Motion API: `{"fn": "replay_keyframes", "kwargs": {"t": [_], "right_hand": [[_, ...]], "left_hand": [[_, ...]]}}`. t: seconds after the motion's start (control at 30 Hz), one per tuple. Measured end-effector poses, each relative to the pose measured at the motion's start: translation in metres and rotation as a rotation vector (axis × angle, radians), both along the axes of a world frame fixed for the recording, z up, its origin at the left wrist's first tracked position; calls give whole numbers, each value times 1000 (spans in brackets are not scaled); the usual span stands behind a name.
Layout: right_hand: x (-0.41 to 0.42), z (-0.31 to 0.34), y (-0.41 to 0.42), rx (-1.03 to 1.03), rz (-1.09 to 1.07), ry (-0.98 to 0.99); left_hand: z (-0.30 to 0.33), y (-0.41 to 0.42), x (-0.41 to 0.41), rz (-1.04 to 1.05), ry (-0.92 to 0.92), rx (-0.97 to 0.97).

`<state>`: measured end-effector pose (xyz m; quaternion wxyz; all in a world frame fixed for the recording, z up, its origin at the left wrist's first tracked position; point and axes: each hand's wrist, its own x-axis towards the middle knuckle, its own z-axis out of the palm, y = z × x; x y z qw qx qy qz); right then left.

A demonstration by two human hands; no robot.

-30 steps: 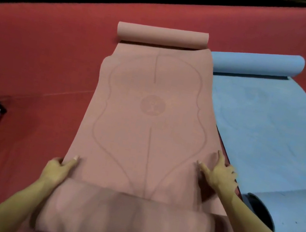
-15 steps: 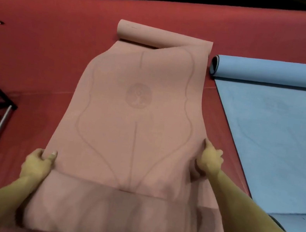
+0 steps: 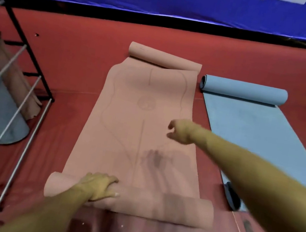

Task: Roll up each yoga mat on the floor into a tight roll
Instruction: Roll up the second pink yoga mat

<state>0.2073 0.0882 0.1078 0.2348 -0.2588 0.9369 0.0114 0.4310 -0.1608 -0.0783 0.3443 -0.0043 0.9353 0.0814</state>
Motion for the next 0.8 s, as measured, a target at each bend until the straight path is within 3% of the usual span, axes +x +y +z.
{"fn": "replay_keyframes", "kwargs": {"t": [0.1,0.27,0.33,0.4,0.47,0.53,0.6,0.7,0.8], "right_hand": [[111,-79,-3,-105,-51,-171],[261,-181,49,197,168,-294],[267,-194,59,184,184,-142],[243,-190,51,32,153,205],[217,-163,39,-80,134,492],[215,-142,34,-127,112,572],[236,-150,45,-82,150,460],[287,-185,77,90,240,40],[317,-200,90,136,217,-119]], "left_hand": [[1,20,54,-78,-55,-62],[-17,53,122,78,77,-56],[-27,59,127,142,251,-29],[-18,64,110,201,467,-2],[8,66,86,253,606,-98],[29,58,78,247,682,-179],[26,53,93,128,593,-136],[0,67,146,-45,249,-62],[-19,80,173,-131,77,-36]]}}
